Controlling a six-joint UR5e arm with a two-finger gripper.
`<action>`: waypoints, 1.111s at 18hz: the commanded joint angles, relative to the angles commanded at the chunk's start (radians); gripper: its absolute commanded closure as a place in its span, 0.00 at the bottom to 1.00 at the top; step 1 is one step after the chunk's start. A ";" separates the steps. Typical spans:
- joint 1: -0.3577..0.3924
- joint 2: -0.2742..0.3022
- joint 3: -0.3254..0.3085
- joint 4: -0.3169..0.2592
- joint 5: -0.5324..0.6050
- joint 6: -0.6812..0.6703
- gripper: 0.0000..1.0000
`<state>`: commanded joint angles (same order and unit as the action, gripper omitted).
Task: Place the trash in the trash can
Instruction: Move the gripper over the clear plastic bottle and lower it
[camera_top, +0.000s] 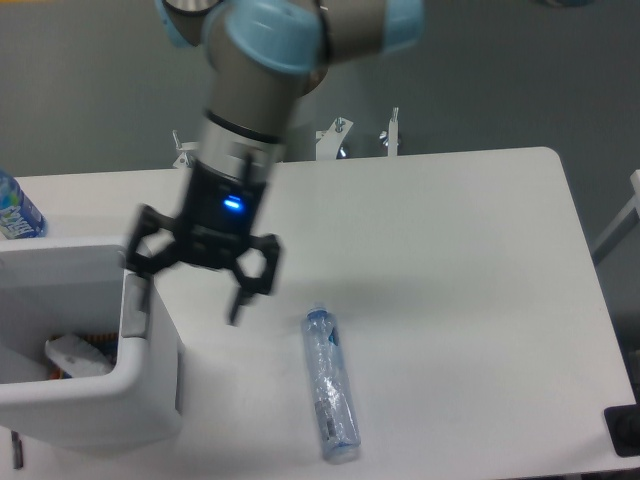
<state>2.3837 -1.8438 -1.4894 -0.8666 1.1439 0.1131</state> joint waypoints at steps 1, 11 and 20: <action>0.005 -0.011 -0.011 -0.015 0.045 0.051 0.00; 0.025 -0.161 -0.020 -0.173 0.227 0.284 0.00; 0.006 -0.275 -0.014 -0.160 0.283 0.395 0.00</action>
<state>2.3900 -2.1184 -1.5033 -1.0262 1.4266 0.5077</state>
